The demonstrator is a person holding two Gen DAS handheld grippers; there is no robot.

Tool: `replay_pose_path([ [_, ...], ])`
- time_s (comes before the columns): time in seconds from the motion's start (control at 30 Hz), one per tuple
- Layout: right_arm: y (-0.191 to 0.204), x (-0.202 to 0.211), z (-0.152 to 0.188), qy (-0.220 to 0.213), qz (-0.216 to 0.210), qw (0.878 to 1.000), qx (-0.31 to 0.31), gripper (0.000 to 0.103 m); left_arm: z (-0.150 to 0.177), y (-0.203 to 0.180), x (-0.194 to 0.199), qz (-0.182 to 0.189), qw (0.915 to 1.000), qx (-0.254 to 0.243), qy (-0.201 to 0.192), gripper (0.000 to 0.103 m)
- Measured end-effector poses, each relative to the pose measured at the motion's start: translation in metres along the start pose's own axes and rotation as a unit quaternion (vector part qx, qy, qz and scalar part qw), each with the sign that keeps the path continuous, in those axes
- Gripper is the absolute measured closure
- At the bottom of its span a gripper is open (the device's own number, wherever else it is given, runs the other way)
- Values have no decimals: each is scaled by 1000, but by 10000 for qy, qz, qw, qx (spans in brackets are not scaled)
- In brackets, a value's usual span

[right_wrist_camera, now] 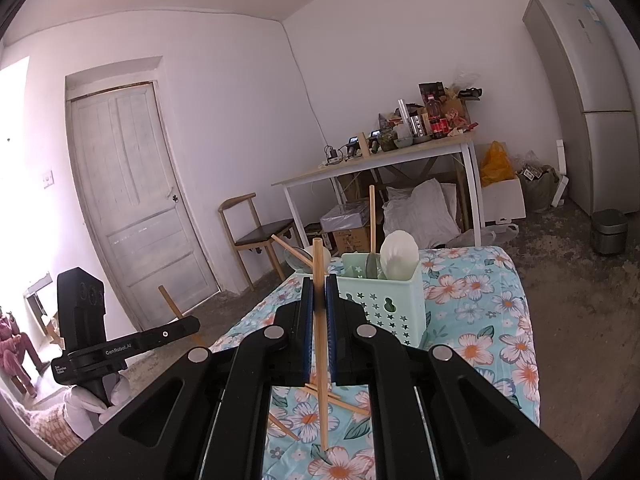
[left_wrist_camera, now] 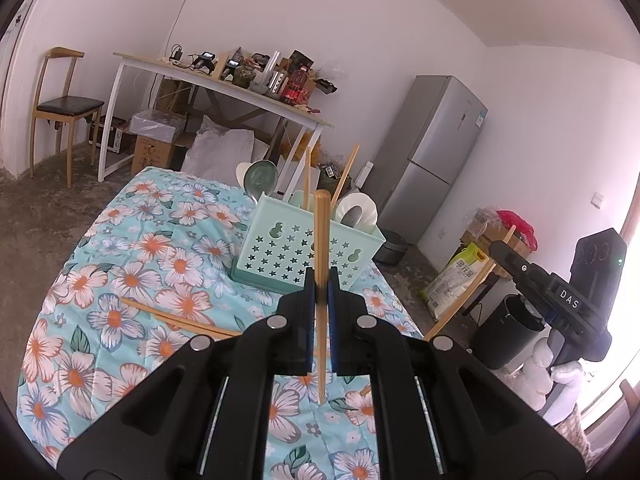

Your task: Organize utensils

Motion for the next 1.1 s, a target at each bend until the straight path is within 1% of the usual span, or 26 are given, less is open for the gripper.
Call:
replay_pose_path([
  [1.1, -1, 0, -1, -5, 10, 10000, -16, 97, -1, 0, -2, -16, 10000, 39, -2, 98],
])
Point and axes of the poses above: each gripper's, at about its wrist camera, not at the fingertips, and x roughly against the way its jaws point, y to its left, z to its underside, the point moved 2 cm from there along -x, roughly the way its jaws point, and after that the axes turned 9 degrees about z, right-handed, at the moved point
